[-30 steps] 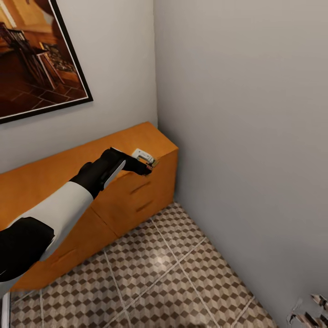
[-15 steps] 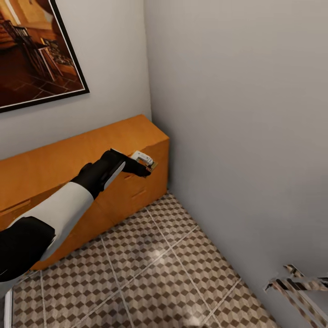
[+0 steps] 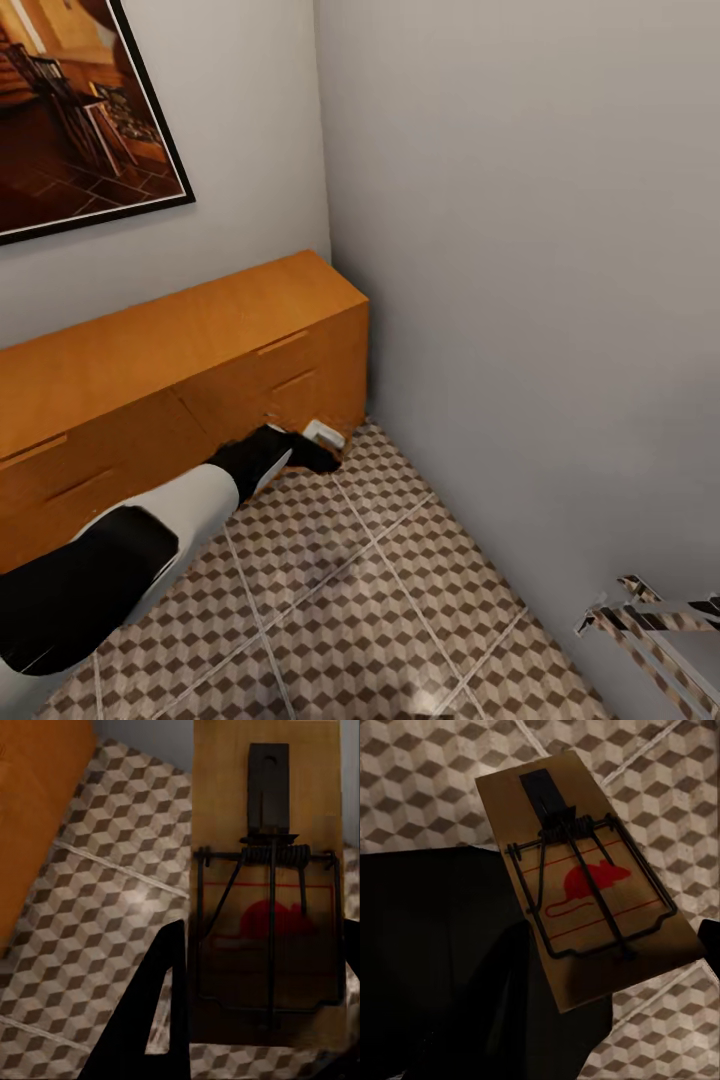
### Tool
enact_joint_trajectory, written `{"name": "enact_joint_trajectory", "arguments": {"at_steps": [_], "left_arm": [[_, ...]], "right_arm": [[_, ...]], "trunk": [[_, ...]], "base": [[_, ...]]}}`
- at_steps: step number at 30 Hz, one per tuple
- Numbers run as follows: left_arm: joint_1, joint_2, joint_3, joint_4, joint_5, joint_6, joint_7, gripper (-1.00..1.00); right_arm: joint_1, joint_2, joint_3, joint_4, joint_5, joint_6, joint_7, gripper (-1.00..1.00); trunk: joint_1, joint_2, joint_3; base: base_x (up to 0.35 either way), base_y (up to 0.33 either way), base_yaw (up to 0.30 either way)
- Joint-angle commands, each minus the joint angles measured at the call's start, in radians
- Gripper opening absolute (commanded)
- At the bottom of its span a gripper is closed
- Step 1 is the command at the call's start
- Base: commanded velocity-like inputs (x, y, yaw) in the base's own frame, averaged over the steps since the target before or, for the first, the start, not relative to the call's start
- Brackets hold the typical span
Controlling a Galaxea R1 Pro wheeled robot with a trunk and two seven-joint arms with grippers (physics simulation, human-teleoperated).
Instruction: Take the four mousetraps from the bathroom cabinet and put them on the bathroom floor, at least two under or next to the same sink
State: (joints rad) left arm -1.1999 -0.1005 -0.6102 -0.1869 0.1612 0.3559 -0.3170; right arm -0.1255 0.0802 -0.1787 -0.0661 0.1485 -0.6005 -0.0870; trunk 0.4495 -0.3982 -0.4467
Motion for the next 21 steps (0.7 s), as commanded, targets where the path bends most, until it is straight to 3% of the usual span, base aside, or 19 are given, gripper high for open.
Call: {"name": "enact_joint_trajectory", "arguments": {"at_steps": [1, 7, 12, 14, 18, 21], "left_arm": [[0.019, -0.003, -0.003, 0.031, 0.01, -0.027, 0.001, -1.0], [0.14, -0.006, -0.003, 0.21, 0.011, -0.234, 0.002, -1.0], [0.278, 0.004, -0.002, 0.255, 0.009, -0.302, 0.007, -1.0], [0.346, 0.028, -0.001, 0.259, 0.011, -0.329, 0.01, -1.0], [0.405, 0.085, 0.0, 0.261, 0.022, -0.363, 0.011, -1.0], [0.451, 0.148, 0.001, 0.264, 0.075, -0.474, 0.012, -1.0]], "right_arm": [[-0.001, 0.0, -0.005, -0.009, 0.011, -0.003, -0.009, -1.0], [0.0, -0.011, -0.005, -0.124, 0.014, 0.001, -0.007, -1.0], [0.0, -0.034, -0.005, -0.249, 0.017, 0.01, -0.009, -1.0], [0.0, -0.058, -0.005, -0.362, 0.016, 0.078, -0.007, -1.0], [0.0, -0.074, -0.004, -0.495, 0.016, 0.222, 0.026, -1.0], [0.0, -0.078, -0.004, -0.569, 0.017, 0.277, 0.076, -1.0]], "trunk": [[0.001, -0.002, -0.001], [0.001, -0.002, -0.001], [0.001, -0.002, -0.001], [0.001, -0.002, -0.001], [0.001, -0.002, -0.001], [0.001, -0.002, -0.001]], "base": [[0.0, 0.0, 0.0], [0.0, 0.0, 0.0], [0.0, 0.0, 0.0], [0.0, 0.0, 0.0], [0.0, 0.0, 0.0], [0.0, 0.0, 0.0]]}}
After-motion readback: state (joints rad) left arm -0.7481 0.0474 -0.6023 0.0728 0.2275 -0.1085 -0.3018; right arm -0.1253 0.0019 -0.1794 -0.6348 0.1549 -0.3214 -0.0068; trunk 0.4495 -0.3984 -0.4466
